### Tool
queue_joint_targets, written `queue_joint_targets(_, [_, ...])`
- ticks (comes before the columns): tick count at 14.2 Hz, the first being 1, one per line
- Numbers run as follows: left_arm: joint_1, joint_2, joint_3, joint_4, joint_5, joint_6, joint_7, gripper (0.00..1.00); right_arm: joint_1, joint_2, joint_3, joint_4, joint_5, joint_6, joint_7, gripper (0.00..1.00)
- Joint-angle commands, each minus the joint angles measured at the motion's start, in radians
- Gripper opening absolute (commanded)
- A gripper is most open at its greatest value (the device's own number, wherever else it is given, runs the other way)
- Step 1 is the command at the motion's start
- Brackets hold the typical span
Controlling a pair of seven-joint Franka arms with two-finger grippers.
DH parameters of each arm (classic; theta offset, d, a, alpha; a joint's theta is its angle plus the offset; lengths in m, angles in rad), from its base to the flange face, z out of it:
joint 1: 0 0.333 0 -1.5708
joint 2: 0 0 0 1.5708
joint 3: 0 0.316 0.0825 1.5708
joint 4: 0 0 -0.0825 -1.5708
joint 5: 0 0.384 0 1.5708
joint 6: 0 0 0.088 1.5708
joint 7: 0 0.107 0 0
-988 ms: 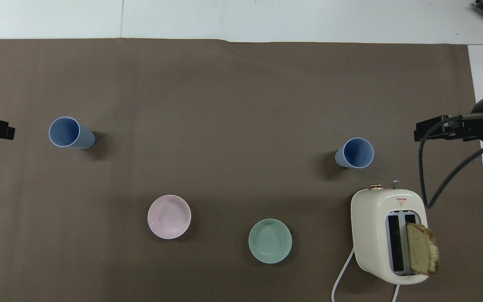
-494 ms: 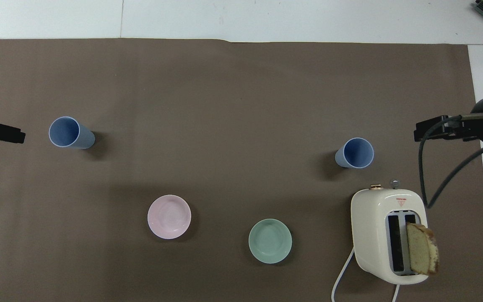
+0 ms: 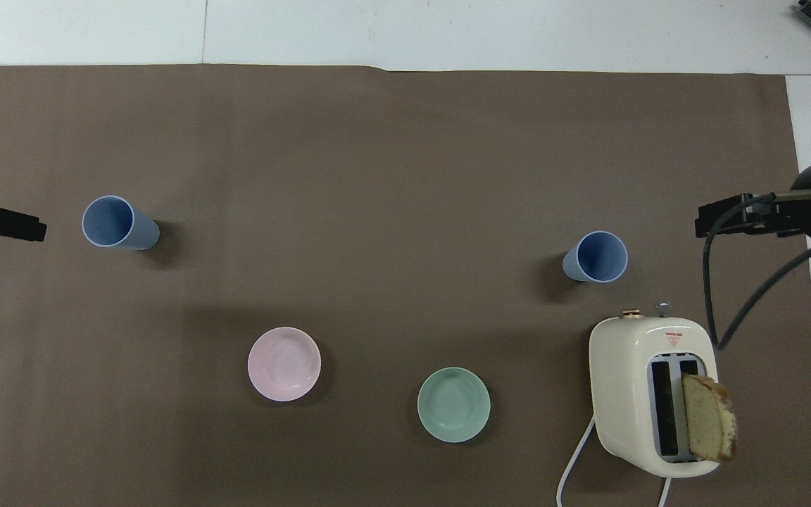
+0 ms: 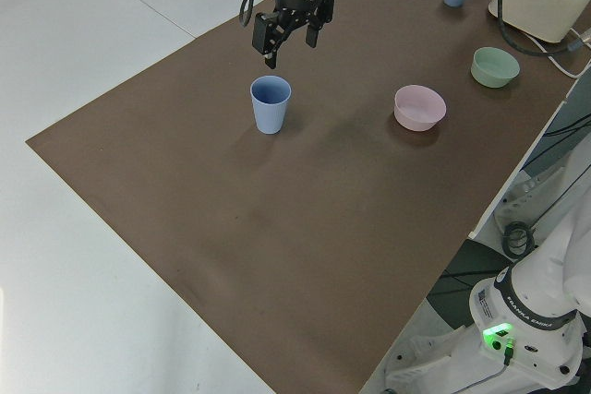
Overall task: Stack blue cups with both arms
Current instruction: 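Reach the left gripper to the nearby blue cup and grasp it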
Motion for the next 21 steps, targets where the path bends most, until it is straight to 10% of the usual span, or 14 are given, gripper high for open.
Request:
queue_joint_targets(1, [0.037, 0.012, -0.009, -0.048, -0.021, 0.067, 0.02, 1.0, -0.019, -0.024, 0.01, -0.028, 0.001, 0.012, -0.025, 1.0])
queue_joint_targets(13, [0.046, 0.187, -0.009, -0.048, -0.142, 0.305, 0.034, 0.93, -0.019, -0.024, 0.01, -0.027, 0.001, 0.014, -0.025, 1.0])
queue_joint_targets(21, [0.054, 0.21, -0.007, -0.055, -0.142, 0.333, 0.034, 0.56, -0.019, -0.024, 0.01, -0.028, 0.001, 0.014, -0.025, 1.0])
